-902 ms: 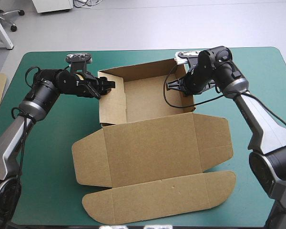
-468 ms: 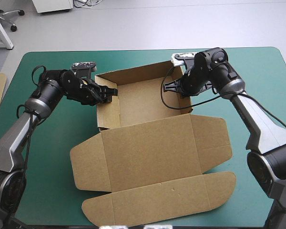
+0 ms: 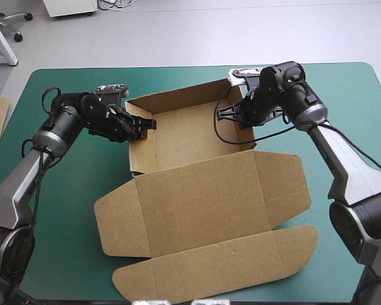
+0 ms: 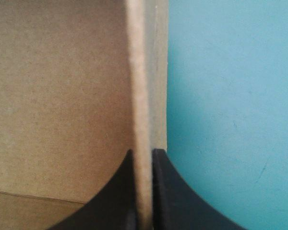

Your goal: Fold the box

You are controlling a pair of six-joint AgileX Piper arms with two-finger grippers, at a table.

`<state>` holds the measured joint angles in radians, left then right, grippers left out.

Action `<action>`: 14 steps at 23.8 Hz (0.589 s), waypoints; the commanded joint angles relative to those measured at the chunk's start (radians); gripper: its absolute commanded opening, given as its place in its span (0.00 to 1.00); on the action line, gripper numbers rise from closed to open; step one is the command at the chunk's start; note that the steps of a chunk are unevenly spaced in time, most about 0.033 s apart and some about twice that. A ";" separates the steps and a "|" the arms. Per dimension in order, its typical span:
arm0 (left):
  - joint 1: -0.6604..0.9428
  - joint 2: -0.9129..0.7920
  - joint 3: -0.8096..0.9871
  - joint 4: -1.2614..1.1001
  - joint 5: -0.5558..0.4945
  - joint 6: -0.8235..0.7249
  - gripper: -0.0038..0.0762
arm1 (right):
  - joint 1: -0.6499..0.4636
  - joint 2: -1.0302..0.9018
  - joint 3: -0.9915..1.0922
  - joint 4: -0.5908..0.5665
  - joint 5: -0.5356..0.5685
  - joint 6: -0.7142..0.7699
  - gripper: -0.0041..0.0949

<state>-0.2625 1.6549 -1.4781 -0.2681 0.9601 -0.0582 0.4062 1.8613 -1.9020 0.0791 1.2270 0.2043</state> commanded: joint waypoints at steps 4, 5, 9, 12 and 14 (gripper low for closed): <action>-0.006 -0.044 -0.027 -0.084 0.006 0.058 0.03 | -0.003 -0.057 -0.039 0.078 -0.061 0.007 0.01; -0.006 -0.044 -0.027 -0.084 0.001 0.066 0.03 | -0.003 -0.057 -0.039 0.080 -0.061 0.007 0.01; -0.006 -0.046 -0.031 -0.087 -0.046 0.067 0.03 | -0.003 -0.057 -0.039 0.080 -0.054 0.007 0.01; -0.006 -0.046 -0.058 -0.088 -0.058 0.067 0.03 | -0.003 -0.057 -0.039 0.073 -0.039 0.009 0.01; -0.006 -0.046 -0.075 -0.075 -0.066 0.067 0.03 | -0.003 -0.055 -0.039 0.066 -0.015 0.011 0.01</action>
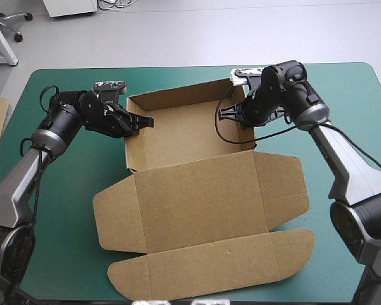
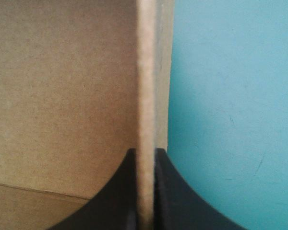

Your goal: Fold the box

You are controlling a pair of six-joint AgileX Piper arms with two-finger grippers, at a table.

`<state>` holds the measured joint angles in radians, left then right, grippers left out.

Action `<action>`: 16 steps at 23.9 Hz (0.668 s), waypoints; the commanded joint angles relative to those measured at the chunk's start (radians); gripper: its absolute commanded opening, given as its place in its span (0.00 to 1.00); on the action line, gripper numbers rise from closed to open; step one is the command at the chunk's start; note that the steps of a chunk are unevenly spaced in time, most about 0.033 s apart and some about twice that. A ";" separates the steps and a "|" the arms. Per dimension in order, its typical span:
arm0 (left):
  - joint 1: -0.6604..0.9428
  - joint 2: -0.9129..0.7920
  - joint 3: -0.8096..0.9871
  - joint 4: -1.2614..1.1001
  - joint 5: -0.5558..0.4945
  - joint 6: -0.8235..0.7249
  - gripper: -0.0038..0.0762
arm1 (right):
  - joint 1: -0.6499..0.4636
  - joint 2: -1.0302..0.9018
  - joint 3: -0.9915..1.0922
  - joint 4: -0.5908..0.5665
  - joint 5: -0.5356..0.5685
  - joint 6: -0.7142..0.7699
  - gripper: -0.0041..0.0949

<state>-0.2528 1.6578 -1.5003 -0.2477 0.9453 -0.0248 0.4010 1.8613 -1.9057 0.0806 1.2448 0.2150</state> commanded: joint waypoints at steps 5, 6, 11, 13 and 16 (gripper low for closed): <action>-0.016 -0.047 -0.085 0.036 -0.019 -0.007 0.03 | 0.005 -0.053 -0.036 0.021 0.003 0.008 0.02; -0.016 -0.047 -0.088 0.081 0.003 -0.015 0.03 | 0.005 -0.053 -0.036 0.021 0.003 0.008 0.02; -0.016 -0.007 -0.088 0.149 0.066 -0.034 0.03 | 0.005 -0.036 -0.023 0.016 0.003 0.008 0.02; -0.016 0.011 -0.088 0.149 0.079 -0.034 0.03 | 0.005 -0.031 -0.023 0.016 0.003 0.008 0.02; -0.016 0.033 -0.088 0.149 0.091 -0.036 0.03 | 0.005 -0.025 -0.014 -0.002 0.003 0.008 0.02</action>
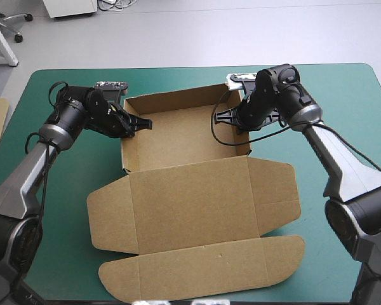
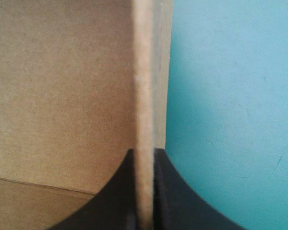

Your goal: Fold the box

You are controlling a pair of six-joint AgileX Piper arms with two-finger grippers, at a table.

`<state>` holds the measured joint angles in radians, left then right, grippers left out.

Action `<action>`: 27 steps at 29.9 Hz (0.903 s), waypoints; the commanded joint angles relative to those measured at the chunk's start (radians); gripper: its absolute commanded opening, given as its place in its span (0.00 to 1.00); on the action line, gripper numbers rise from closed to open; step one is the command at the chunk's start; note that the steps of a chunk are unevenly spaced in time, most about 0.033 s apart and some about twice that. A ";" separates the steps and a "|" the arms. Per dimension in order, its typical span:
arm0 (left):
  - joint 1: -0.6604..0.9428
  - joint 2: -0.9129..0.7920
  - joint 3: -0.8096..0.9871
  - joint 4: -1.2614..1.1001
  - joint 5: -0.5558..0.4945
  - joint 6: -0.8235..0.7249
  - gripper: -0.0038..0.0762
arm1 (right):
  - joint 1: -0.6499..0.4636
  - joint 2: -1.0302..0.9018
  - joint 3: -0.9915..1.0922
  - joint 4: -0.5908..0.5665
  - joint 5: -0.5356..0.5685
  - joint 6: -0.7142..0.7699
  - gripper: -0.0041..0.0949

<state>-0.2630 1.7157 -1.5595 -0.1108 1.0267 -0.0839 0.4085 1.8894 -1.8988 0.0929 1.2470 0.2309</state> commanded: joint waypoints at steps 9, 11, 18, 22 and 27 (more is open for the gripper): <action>-0.006 0.018 -0.028 0.017 0.082 0.021 0.03 | -0.002 -0.018 -0.012 -0.023 0.001 -0.001 0.02; -0.006 0.022 -0.028 0.017 0.088 0.021 0.03 | -0.002 -0.008 -0.012 -0.023 0.001 -0.001 0.02; -0.006 0.042 -0.028 0.015 0.087 0.021 0.03 | -0.002 0.017 -0.012 -0.013 0.001 -0.001 0.02; -0.006 0.054 -0.028 0.015 0.078 0.021 0.03 | -0.002 0.033 -0.012 0.013 0.001 -0.001 0.02; -0.006 0.077 -0.032 0.015 0.066 0.021 0.03 | -0.002 0.050 -0.012 0.015 0.001 -0.001 0.02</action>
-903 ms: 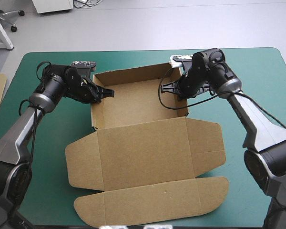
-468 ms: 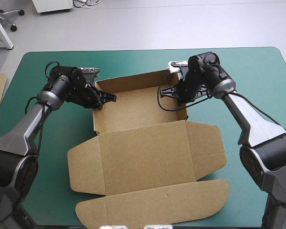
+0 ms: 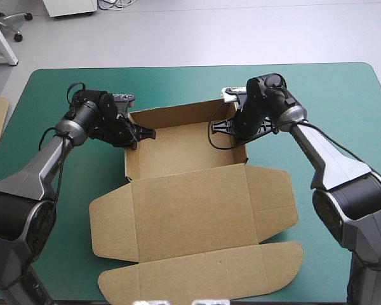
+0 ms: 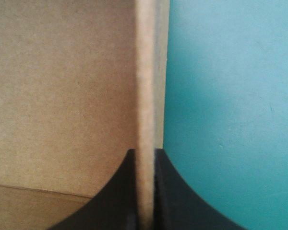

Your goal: Fold the box

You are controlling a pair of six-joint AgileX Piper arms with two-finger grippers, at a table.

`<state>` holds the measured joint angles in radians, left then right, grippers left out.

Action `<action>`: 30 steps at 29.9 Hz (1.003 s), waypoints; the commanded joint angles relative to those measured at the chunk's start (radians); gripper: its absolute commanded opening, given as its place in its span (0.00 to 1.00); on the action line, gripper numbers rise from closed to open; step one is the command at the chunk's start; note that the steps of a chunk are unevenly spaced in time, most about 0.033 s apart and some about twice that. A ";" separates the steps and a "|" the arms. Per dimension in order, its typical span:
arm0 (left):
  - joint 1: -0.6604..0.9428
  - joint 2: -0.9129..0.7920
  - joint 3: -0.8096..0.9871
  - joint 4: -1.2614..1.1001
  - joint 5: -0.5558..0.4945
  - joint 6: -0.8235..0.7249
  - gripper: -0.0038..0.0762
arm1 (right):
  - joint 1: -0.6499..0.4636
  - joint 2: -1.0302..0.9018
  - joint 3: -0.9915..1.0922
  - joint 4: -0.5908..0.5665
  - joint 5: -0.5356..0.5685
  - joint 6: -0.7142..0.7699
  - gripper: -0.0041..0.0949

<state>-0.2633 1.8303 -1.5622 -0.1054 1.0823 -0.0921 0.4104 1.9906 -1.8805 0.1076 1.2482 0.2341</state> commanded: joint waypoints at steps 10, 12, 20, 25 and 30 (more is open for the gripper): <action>-0.006 -0.024 -0.050 0.024 -0.042 0.029 0.03 | -0.004 0.014 -0.030 0.019 -0.001 -0.003 0.02; -0.006 -0.013 -0.051 0.024 -0.042 0.029 0.03 | -0.004 0.024 -0.030 0.019 -0.001 -0.003 0.02; -0.006 0.027 -0.055 0.024 -0.063 0.029 0.03 | -0.004 0.032 -0.030 0.023 -0.001 -0.017 0.02; -0.006 0.029 -0.055 0.024 -0.080 0.029 0.03 | -0.004 0.032 -0.030 0.023 -0.001 -0.019 0.02; -0.006 0.029 -0.055 0.024 -0.063 0.029 0.03 | -0.004 0.032 -0.030 0.023 -0.001 -0.022 0.02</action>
<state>-0.2633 1.9016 -1.5943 -0.0799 1.0337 -0.0911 0.4087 2.0637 -1.8921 0.1301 1.2319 0.2382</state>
